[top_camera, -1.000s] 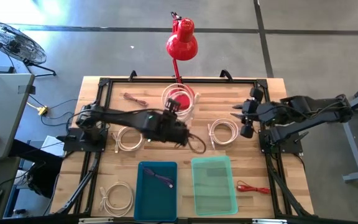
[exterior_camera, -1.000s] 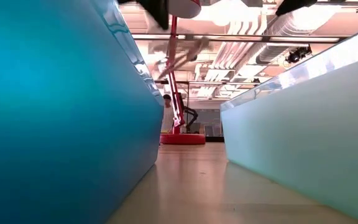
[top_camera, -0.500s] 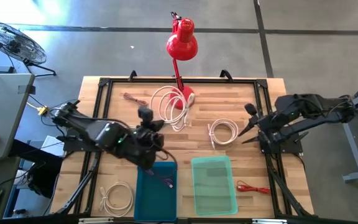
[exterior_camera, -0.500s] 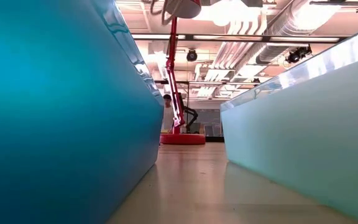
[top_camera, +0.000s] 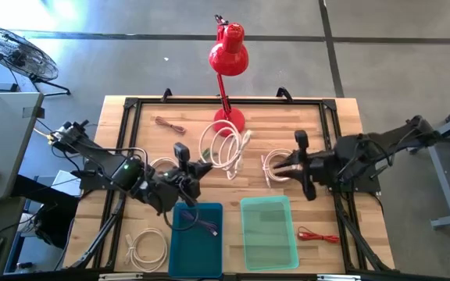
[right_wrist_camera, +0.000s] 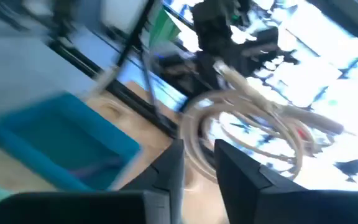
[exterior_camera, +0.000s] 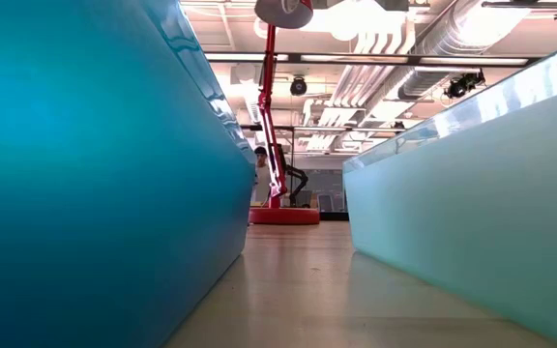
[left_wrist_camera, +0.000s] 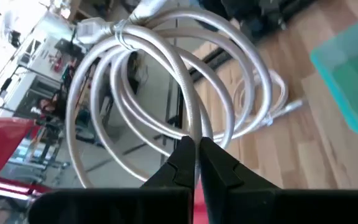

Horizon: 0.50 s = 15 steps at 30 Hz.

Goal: Pick & Place USB Port
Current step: Put the white USB cable into the green bin

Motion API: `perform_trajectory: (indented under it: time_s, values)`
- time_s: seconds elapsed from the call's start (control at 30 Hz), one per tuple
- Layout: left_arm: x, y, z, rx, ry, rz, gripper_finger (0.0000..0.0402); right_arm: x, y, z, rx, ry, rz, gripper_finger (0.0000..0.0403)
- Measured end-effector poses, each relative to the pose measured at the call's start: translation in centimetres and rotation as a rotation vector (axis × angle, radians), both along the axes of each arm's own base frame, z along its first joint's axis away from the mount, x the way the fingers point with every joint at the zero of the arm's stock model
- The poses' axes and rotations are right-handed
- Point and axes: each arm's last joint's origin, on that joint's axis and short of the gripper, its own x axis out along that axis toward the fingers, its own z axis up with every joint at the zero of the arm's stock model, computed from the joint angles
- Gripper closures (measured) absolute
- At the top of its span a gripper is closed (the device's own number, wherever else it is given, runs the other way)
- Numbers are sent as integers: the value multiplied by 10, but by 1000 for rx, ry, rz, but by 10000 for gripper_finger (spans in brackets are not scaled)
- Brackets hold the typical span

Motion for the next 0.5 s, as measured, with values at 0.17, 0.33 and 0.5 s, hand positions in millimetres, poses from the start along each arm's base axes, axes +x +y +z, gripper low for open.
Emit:
perform_trajectory:
  time_s: [0.17,0.33,0.5]
  values:
    - [3,-3,-1,-18,-11,-72,401,4,19,-18,-245,-46,0,355]
    - [7,-7,4,-32,-29,-182,402,13,37,-33,-389,-134,-131,381]
    - [7,-8,4,-36,-25,-206,402,24,43,-39,-449,-170,-230,379]
